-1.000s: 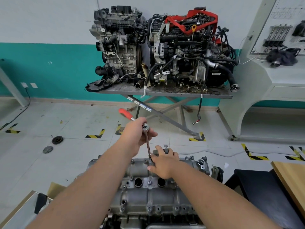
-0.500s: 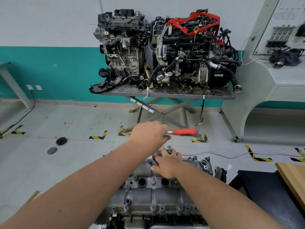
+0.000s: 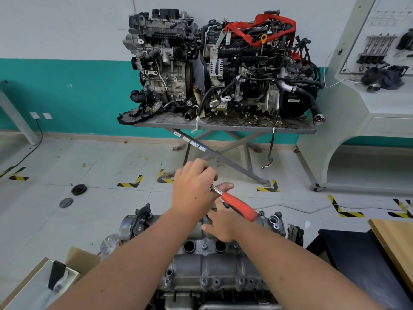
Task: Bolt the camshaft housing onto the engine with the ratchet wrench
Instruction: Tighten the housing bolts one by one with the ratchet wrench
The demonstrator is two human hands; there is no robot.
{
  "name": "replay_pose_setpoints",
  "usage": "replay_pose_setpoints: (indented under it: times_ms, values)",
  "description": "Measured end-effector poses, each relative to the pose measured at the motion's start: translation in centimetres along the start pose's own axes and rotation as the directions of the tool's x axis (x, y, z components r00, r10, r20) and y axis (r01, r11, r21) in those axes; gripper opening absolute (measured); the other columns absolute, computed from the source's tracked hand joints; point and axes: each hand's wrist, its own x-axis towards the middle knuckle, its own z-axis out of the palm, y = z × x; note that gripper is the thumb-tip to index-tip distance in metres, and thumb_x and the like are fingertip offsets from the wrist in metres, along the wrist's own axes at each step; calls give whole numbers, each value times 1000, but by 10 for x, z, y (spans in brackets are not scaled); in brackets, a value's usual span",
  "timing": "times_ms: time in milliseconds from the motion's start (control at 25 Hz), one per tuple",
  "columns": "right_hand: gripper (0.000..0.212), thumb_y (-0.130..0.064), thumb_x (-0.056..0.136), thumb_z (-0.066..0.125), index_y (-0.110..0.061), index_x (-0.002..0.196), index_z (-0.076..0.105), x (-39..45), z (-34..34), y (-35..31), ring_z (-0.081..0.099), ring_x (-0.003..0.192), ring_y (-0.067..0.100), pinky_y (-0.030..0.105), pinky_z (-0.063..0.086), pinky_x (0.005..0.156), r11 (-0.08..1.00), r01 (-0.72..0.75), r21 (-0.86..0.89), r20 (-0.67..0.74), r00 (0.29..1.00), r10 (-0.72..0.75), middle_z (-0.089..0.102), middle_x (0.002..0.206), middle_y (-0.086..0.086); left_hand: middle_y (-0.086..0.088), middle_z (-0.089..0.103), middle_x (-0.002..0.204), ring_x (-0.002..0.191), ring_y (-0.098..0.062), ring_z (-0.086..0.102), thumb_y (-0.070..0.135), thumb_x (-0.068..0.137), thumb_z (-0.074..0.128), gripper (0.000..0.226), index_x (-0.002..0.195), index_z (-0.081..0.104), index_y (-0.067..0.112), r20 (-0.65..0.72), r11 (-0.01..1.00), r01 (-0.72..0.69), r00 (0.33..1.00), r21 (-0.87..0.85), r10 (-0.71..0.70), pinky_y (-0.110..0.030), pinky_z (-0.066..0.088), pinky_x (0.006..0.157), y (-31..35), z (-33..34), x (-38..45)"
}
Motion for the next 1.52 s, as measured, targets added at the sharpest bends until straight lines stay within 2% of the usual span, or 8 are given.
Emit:
replay_pose_setpoints:
  times_ms: [200,360,480,640,800,1000,1200,1520]
  values:
    - [59,-56,97,42,-31,148,27,-1,-1,-2,23,133,43,54,25,108,999,-44,-23,0,999,44,8,158,0,12,61,88,76,-3,57,51,83,49,34,106,60,30,349,495,572,808,-653,-474,-26,49,68,19,-3,-14]
    - [60,-63,99,31,-32,151,28,0,-6,-1,14,140,45,56,17,113,998,-50,-25,39,998,51,-7,164,-2,-1,69,74,67,-13,65,47,104,28,47,106,71,27,546,-51,693,518,-719,-659,-30,49,75,21,4,1]
    - [62,-64,98,32,-31,151,28,-1,-3,0,14,139,46,56,17,111,999,-43,-12,31,999,43,-7,164,-2,-6,66,68,63,-19,63,53,102,34,54,86,75,21,646,-153,723,476,-674,-597,-37,48,76,7,0,9]
    - [62,-65,97,33,-32,149,30,1,0,1,16,137,45,57,17,110,999,-35,-5,19,999,35,-5,163,-5,-4,64,59,72,-25,74,42,100,46,32,108,59,14,790,-65,903,335,-425,-513,-39,55,80,-12,-14,33]
    - [62,-65,97,32,-32,149,30,3,1,3,16,138,45,57,18,110,999,-39,-5,21,999,39,-6,163,-5,-3,72,67,75,-19,76,21,98,46,17,100,56,8,828,383,911,330,-154,-454,-38,57,77,-10,-31,57]
    - [61,-66,97,33,-33,148,31,5,2,2,16,137,45,56,18,109,999,-41,-9,22,999,41,-5,162,-4,0,60,78,67,-16,57,31,102,39,19,92,51,20,772,961,228,577,159,-265,-31,42,56,4,-34,69]
    - [63,-66,96,34,-33,149,28,5,4,2,18,139,47,59,19,110,999,-46,-27,-3,999,46,-1,163,0,5,49,71,66,-20,47,47,92,61,35,69,61,20,324,904,-344,911,252,256,-33,36,65,-3,-21,20]
    - [65,-62,97,36,-30,152,24,-2,-1,1,20,137,44,55,20,111,999,-32,24,-11,999,33,5,163,1,10,52,108,87,-13,56,55,90,47,38,96,64,21,159,835,386,922,-392,-352,-27,49,71,-1,8,-7]
